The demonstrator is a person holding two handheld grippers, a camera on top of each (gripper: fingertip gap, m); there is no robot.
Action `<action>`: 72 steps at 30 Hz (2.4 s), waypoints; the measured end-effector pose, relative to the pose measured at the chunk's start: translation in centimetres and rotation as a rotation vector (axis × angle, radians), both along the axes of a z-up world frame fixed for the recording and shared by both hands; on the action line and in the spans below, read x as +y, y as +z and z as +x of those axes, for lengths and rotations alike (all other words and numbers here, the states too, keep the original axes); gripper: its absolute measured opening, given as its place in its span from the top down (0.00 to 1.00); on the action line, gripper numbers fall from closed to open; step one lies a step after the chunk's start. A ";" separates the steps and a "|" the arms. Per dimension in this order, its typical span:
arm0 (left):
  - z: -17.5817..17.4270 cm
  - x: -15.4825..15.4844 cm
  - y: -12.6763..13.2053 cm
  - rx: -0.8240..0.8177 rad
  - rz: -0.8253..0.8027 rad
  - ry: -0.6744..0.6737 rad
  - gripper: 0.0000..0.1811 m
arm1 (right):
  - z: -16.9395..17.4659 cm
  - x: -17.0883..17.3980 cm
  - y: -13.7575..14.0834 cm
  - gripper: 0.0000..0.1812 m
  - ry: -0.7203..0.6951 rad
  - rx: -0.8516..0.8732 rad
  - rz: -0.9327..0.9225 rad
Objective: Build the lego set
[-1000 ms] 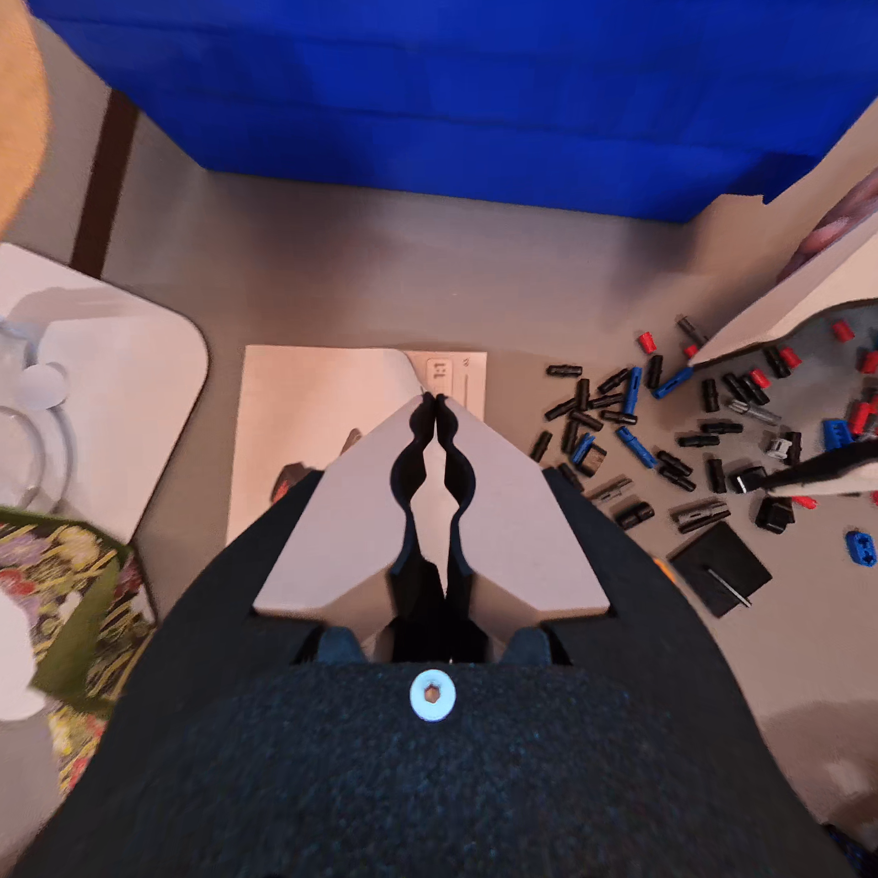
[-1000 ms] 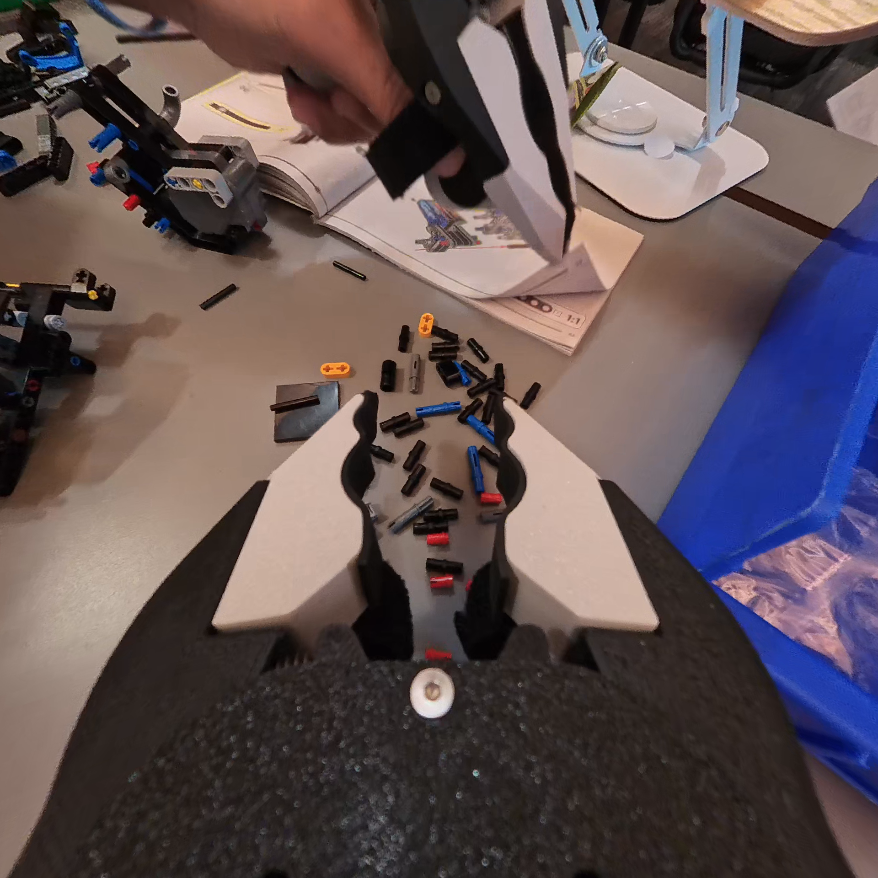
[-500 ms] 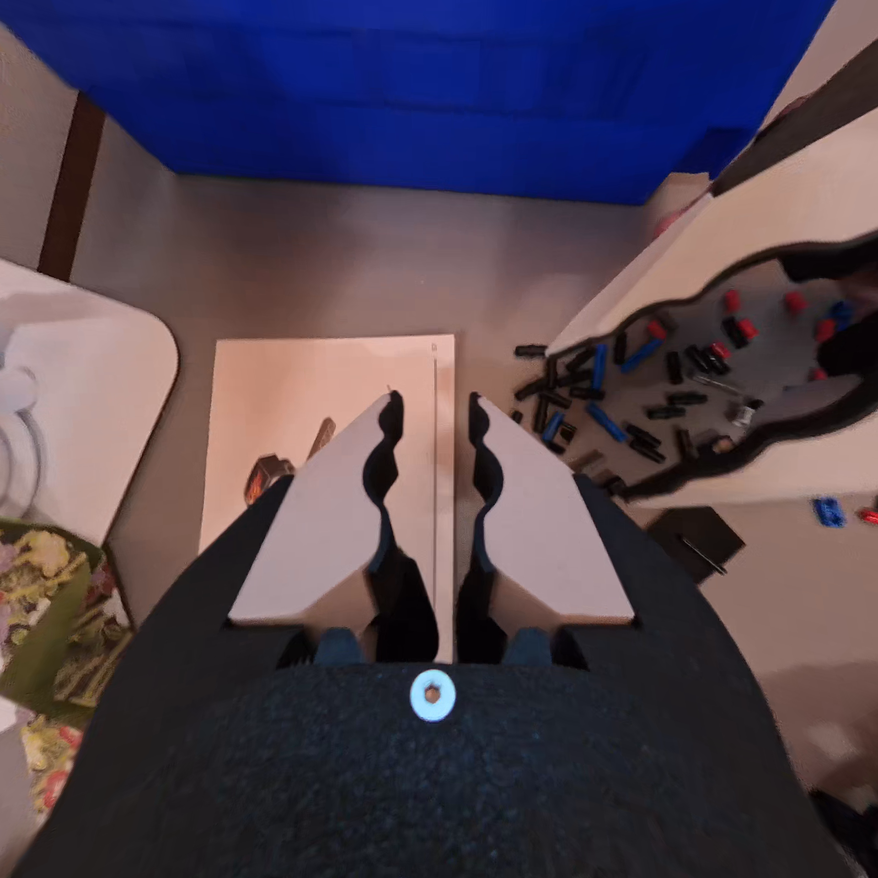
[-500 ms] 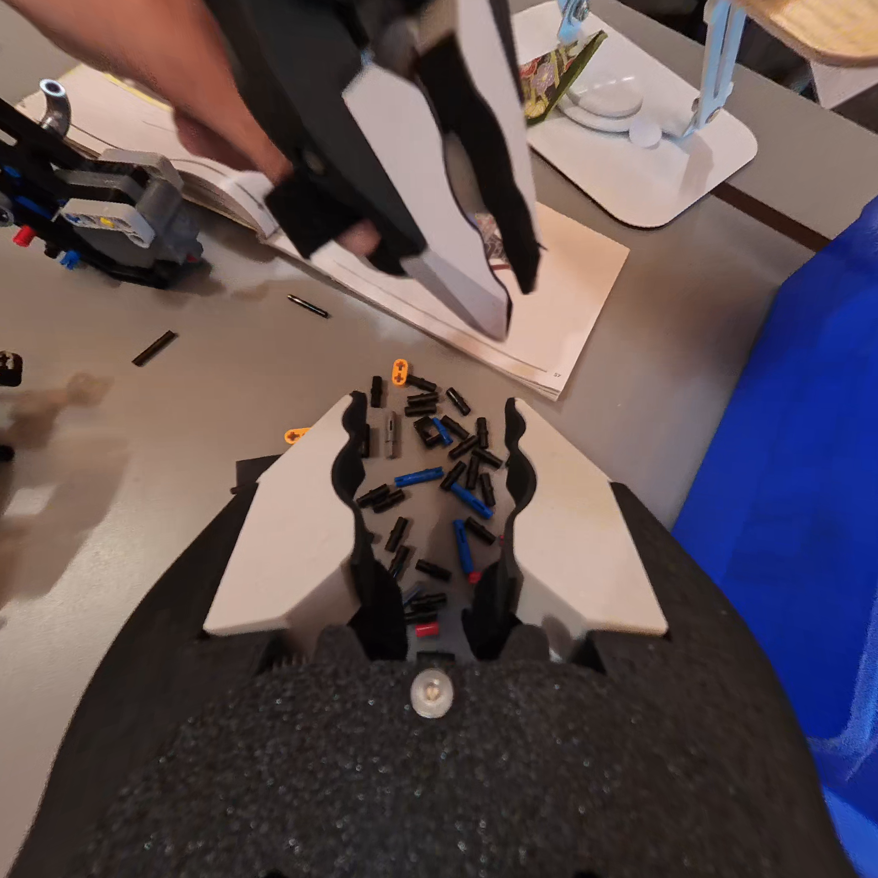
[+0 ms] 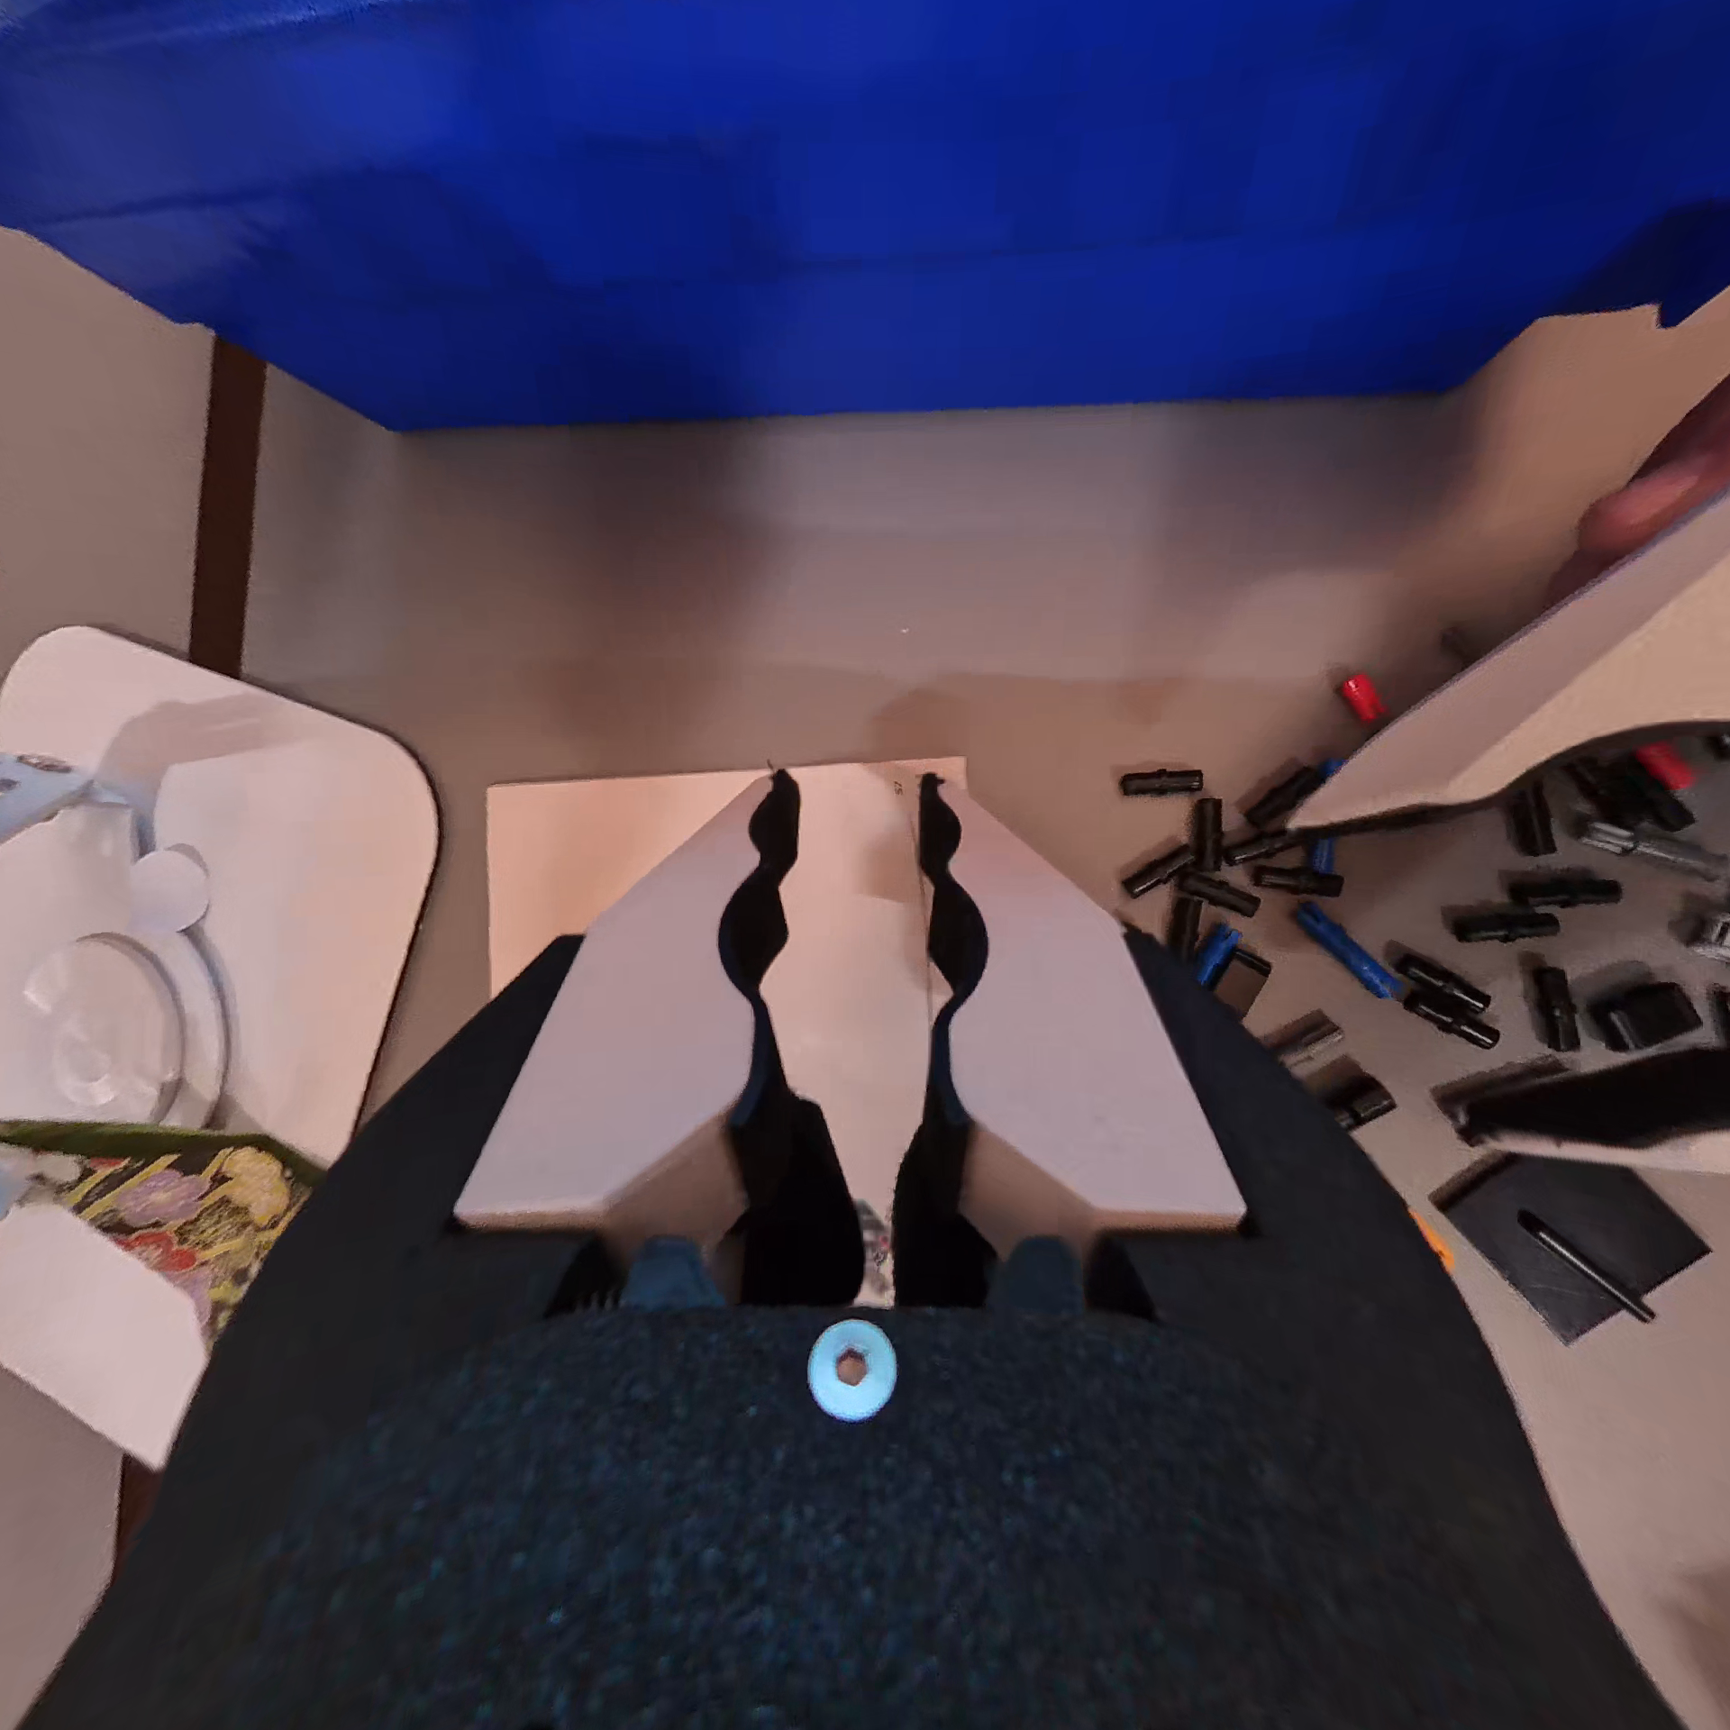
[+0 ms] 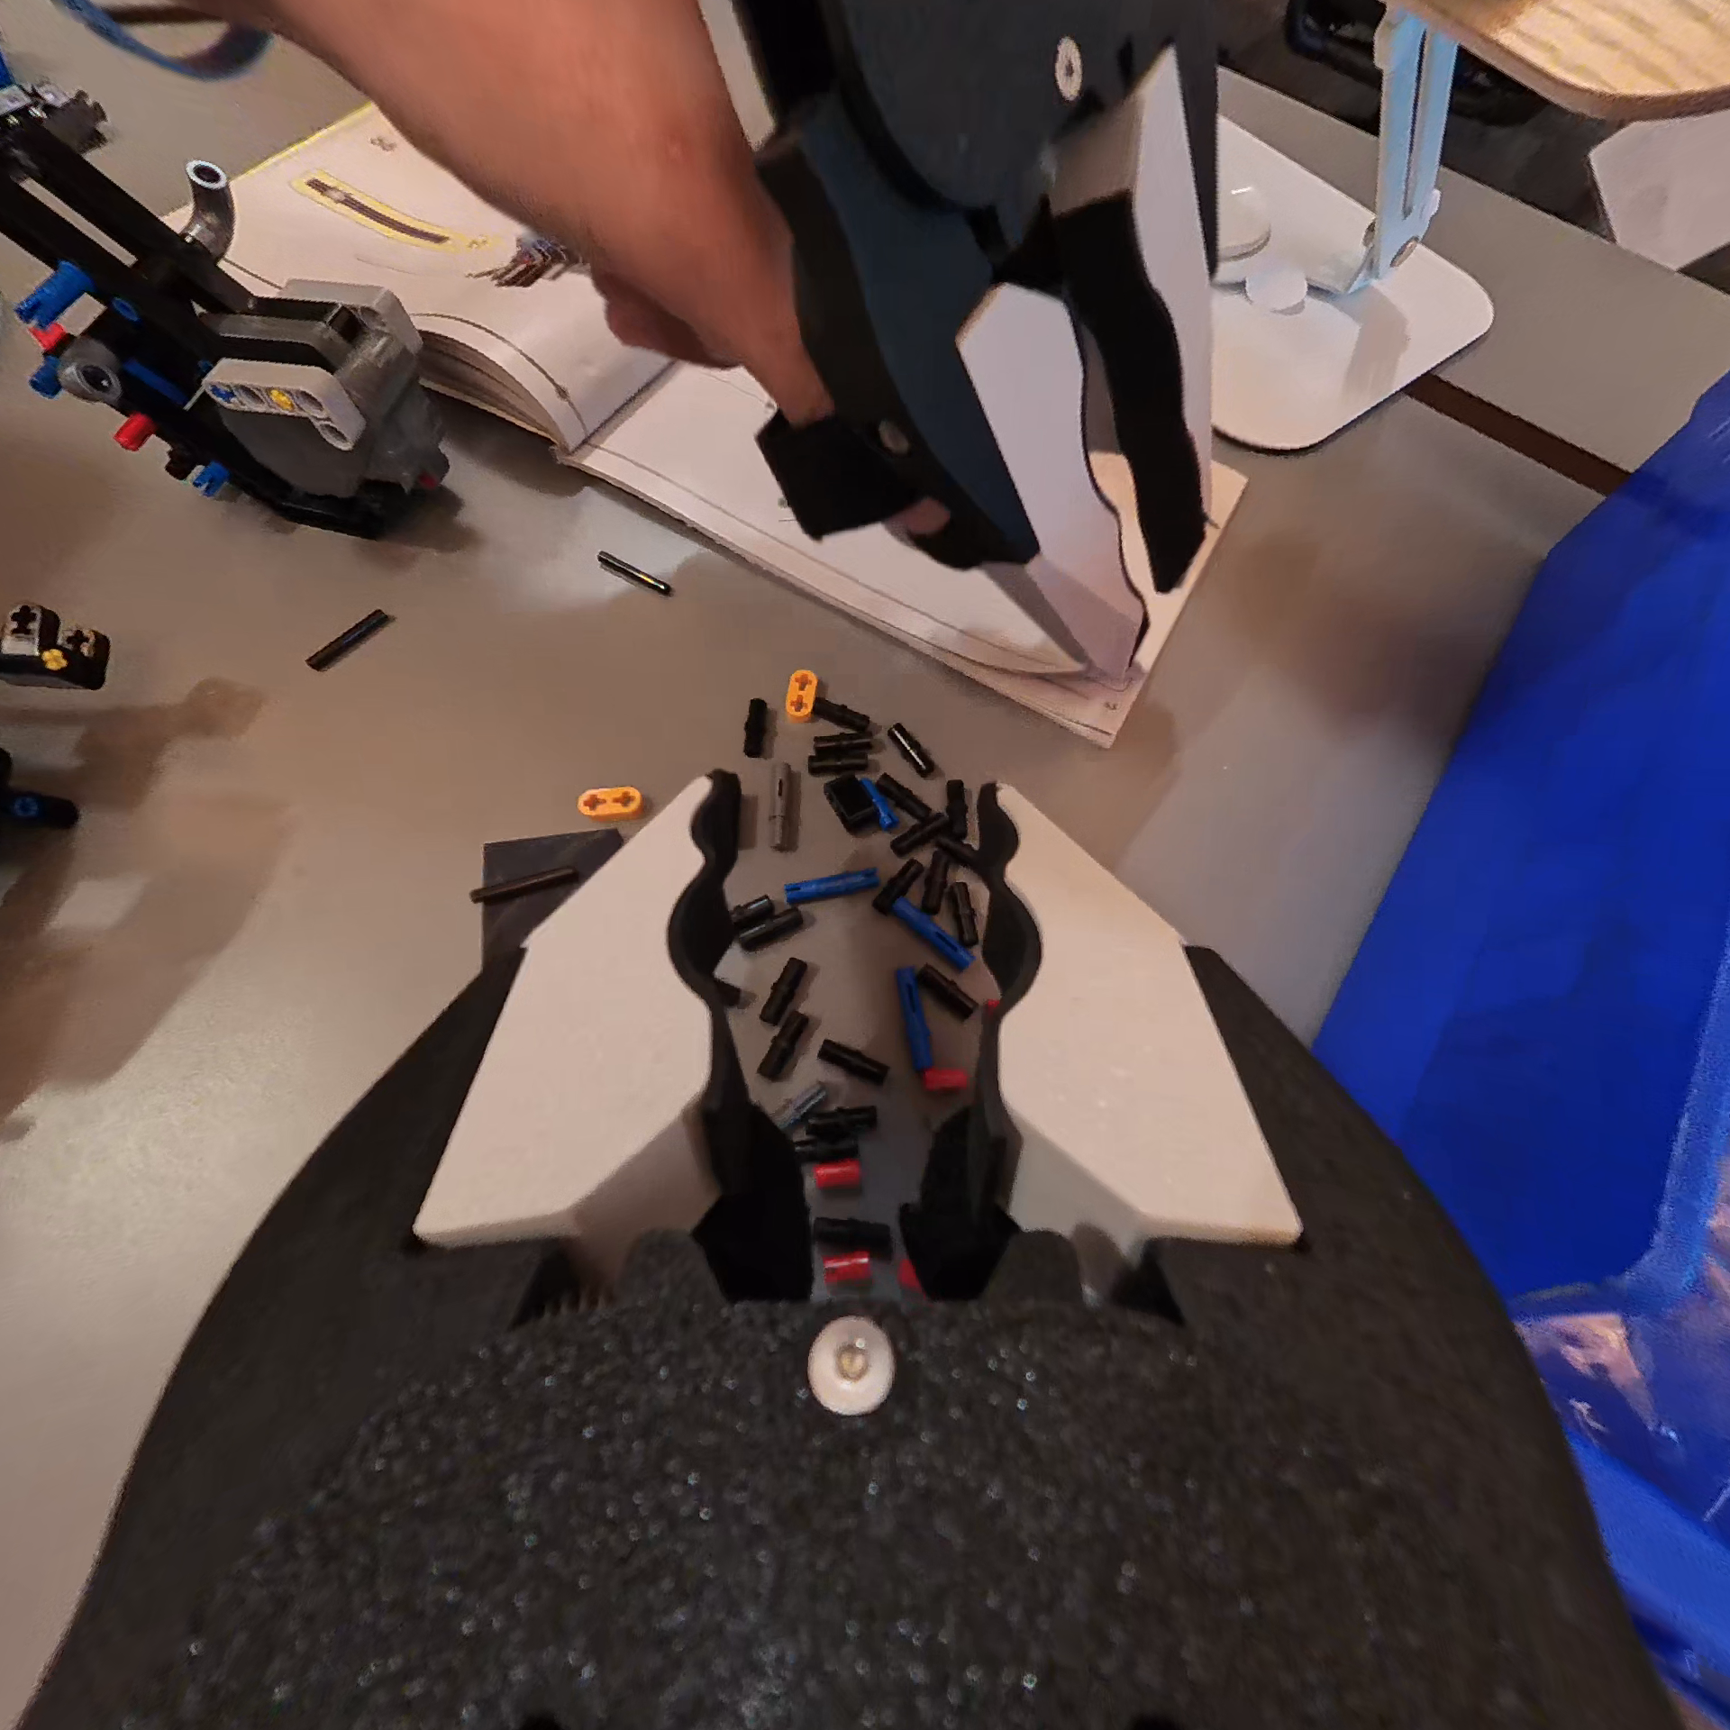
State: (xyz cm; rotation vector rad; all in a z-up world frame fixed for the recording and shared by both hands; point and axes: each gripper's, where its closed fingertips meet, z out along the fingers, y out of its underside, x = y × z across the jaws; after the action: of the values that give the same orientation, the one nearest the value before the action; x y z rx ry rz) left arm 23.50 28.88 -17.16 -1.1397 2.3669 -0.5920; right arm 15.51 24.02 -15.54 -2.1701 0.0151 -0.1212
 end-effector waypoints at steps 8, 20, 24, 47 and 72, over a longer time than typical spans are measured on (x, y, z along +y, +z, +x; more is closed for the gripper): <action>-1.7 0.8 -1.4 0.125 -0.058 0.056 0.99 | -0.5 0.2 -0.2 0.73 0.014 0.001 -0.011; -0.5 -1.1 -0.3 0.138 -0.257 0.065 0.81 | -0.3 0.0 -0.1 0.74 0.007 0.001 -0.007; 0.1 -0.7 -0.8 0.096 -0.158 0.073 0.81 | -0.3 -0.1 -0.2 0.74 0.008 -0.010 -0.013; -0.5 -0.4 -1.3 0.095 -0.075 0.030 1.00 | -0.4 -0.2 -0.3 0.75 0.015 -0.026 -0.020; -2.2 3.0 2.6 -0.056 -0.108 0.097 1.00 | -0.2 1.9 -0.1 0.73 -0.024 0.018 -0.019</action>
State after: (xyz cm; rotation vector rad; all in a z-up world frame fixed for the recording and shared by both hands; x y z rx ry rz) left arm 21.30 31.83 -14.59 -1.2593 2.2416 -0.7154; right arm 15.32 25.92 -15.66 -2.1902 0.0504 -0.1163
